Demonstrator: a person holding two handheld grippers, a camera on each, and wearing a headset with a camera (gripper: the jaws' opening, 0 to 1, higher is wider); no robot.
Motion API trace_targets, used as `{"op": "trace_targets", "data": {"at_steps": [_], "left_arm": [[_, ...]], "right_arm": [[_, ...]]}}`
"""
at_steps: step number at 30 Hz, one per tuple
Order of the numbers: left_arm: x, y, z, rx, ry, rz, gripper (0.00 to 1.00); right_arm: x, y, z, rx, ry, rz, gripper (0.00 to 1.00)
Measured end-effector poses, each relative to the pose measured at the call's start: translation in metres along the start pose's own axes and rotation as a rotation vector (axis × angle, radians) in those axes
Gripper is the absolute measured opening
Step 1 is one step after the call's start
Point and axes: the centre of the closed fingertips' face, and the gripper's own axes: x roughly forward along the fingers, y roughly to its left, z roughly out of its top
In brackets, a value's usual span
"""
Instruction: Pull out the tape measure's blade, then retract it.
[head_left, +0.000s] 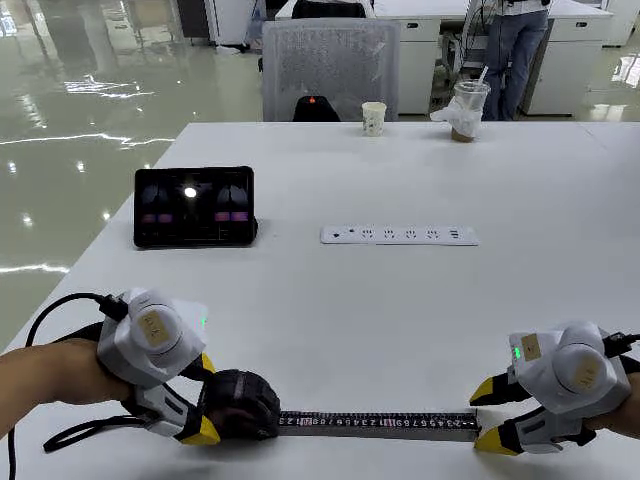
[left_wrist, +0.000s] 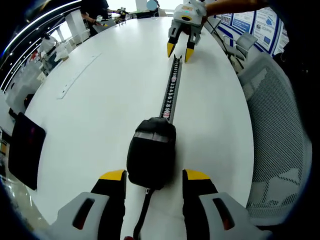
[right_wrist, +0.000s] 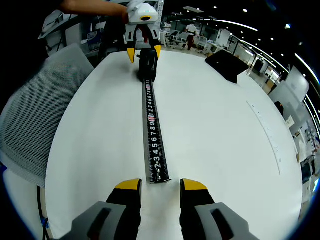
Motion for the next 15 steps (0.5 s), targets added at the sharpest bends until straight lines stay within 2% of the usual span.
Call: {"op": "trace_targets", "data": {"at_steps": [6,15], "left_arm": [[-0.005,-0.002,-0.004,-0.039,-0.010,0.021,0.47],[-0.012,-0.008,-0.003,-0.119,-0.061,0.061,0.58]], "right_arm": [[-0.006,0.000,-0.002,0.023,-0.009,-0.024,0.32],[-0.017,0.002,0.000,0.073,-0.040,-0.068,0.40]]}}
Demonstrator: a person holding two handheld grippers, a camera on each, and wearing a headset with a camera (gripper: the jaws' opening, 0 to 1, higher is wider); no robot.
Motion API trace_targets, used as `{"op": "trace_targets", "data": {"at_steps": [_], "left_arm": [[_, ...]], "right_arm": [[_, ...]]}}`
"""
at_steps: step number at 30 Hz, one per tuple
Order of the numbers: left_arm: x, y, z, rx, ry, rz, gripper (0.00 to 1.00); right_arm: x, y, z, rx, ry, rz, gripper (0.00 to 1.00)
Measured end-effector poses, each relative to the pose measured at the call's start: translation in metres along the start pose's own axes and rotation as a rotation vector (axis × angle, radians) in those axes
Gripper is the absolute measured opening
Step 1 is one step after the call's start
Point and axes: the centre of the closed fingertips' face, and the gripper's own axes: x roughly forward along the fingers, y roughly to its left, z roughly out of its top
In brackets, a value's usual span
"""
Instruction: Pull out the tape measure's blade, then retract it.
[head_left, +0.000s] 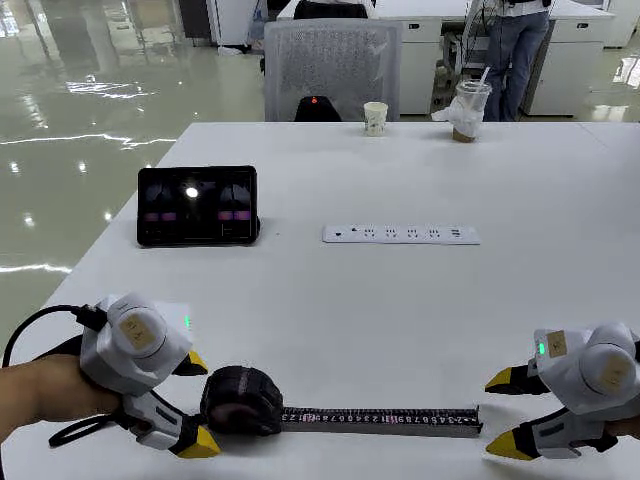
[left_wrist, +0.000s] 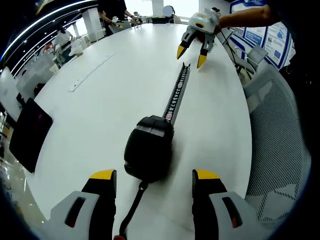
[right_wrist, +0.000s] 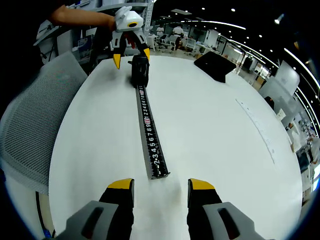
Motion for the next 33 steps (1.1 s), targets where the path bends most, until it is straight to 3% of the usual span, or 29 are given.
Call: {"op": "trace_targets", "data": {"at_steps": [9,20,33], "left_arm": [[-0.008,-0.005,-0.002,-0.089,-0.061,0.039,0.68],[-0.016,-0.014,-0.001,-0.153,-0.112,0.077,0.77],[-0.020,-0.031,-0.003,-0.204,-0.132,0.111,0.86]], "right_arm": [[-0.007,0.003,0.001,0.059,-0.019,-0.038,0.48],[-0.016,0.008,0.004,0.122,-0.037,-0.085,0.59],[-0.025,0.022,0.007,0.201,-0.066,-0.127,0.71]]}}
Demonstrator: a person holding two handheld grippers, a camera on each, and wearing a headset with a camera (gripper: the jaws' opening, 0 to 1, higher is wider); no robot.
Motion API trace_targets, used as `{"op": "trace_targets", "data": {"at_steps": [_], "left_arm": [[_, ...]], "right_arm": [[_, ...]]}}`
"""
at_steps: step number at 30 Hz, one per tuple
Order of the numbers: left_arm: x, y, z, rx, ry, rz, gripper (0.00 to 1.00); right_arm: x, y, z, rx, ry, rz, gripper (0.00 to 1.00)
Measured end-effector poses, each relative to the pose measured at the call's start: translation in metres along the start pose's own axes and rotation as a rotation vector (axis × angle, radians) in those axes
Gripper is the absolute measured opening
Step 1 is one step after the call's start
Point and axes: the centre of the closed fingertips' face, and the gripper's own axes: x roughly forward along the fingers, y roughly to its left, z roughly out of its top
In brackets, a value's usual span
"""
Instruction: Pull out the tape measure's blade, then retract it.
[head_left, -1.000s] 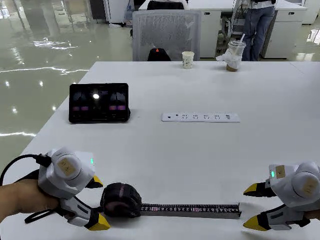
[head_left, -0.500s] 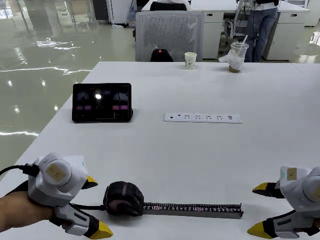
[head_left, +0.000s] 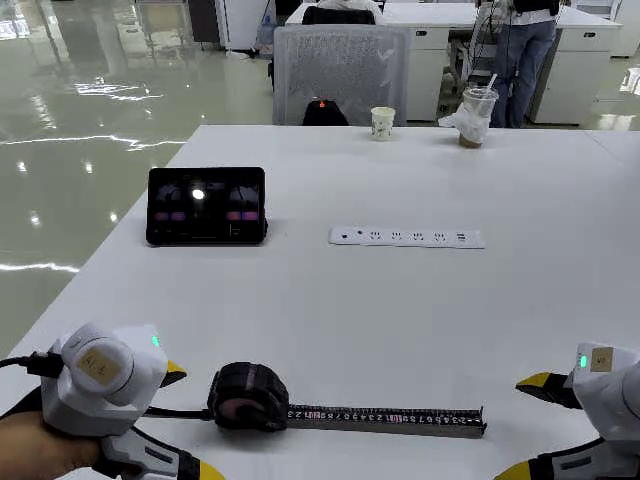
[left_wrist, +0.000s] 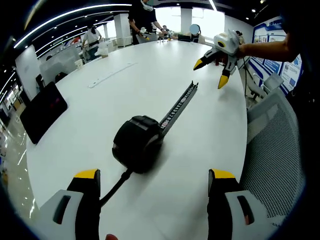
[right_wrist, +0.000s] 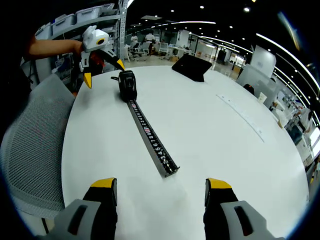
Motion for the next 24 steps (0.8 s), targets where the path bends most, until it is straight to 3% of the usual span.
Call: {"op": "trace_targets", "data": {"at_steps": [12,24], "left_arm": [[-0.002,-0.010,-0.002,-0.057,-0.038,0.045,0.95],[-0.010,-0.018,0.004,-0.109,-0.096,0.083,0.99]], "right_arm": [[-0.008,0.012,0.000,0.088,-0.037,-0.043,0.84],[-0.011,0.023,0.006,0.155,-0.078,-0.080,0.97]]}}
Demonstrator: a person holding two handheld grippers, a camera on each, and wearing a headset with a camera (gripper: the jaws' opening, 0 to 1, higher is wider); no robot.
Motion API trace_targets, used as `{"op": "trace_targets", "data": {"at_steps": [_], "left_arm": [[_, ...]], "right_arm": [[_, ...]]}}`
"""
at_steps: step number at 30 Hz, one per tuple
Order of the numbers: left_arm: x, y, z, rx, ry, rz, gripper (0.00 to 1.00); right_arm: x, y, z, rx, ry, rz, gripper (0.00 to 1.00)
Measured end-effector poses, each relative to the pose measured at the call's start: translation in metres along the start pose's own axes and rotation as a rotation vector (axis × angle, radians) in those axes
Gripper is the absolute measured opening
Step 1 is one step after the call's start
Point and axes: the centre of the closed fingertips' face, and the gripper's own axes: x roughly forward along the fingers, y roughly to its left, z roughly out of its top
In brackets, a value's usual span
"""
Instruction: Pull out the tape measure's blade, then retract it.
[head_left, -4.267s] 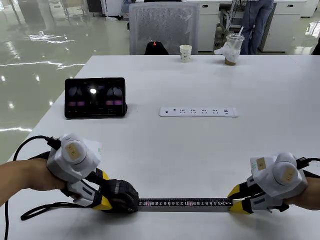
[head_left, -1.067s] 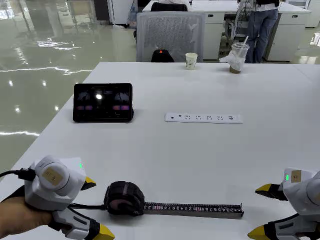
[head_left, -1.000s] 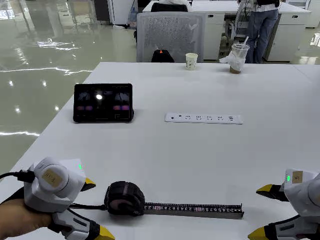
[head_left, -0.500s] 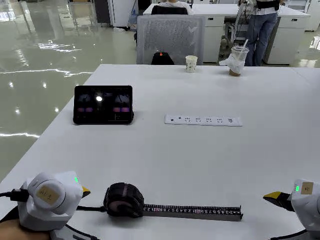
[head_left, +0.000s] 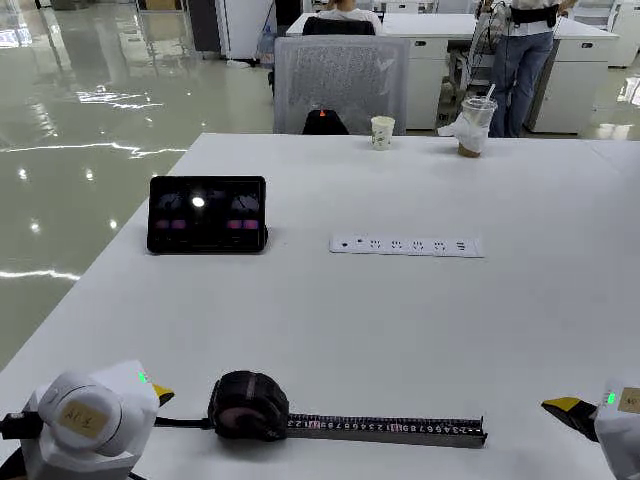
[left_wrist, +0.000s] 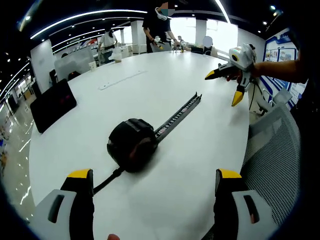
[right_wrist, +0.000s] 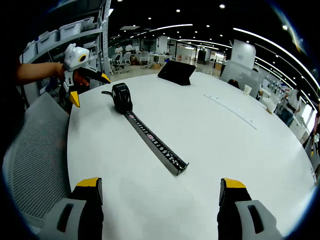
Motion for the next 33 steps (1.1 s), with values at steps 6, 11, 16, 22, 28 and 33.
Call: {"op": "trace_targets", "data": {"at_steps": [6,11,16,22,28,33], "left_arm": [[-0.004,-0.003,0.001,-0.026,-0.028,0.020,0.99],[-0.007,-0.005,0.003,-0.049,-0.049,0.043,0.99],[-0.008,-0.011,0.004,-0.062,-0.063,0.057,0.99],[-0.007,-0.018,0.007,-0.079,-0.079,0.066,0.99],[-0.005,-0.024,0.007,-0.088,-0.083,0.069,0.99],[-0.007,-0.027,0.007,-0.112,-0.093,0.088,0.99]], "right_arm": [[-0.002,0.006,0.004,0.016,-0.018,-0.012,0.99],[-0.002,0.007,0.004,0.035,-0.023,-0.023,0.99],[-0.004,0.010,0.007,0.061,-0.038,-0.039,0.99],[-0.006,0.014,0.007,0.117,-0.046,-0.063,0.99],[-0.008,0.017,0.006,0.133,-0.049,-0.081,0.99],[-0.011,0.021,0.010,0.158,-0.082,-0.108,0.99]]}}
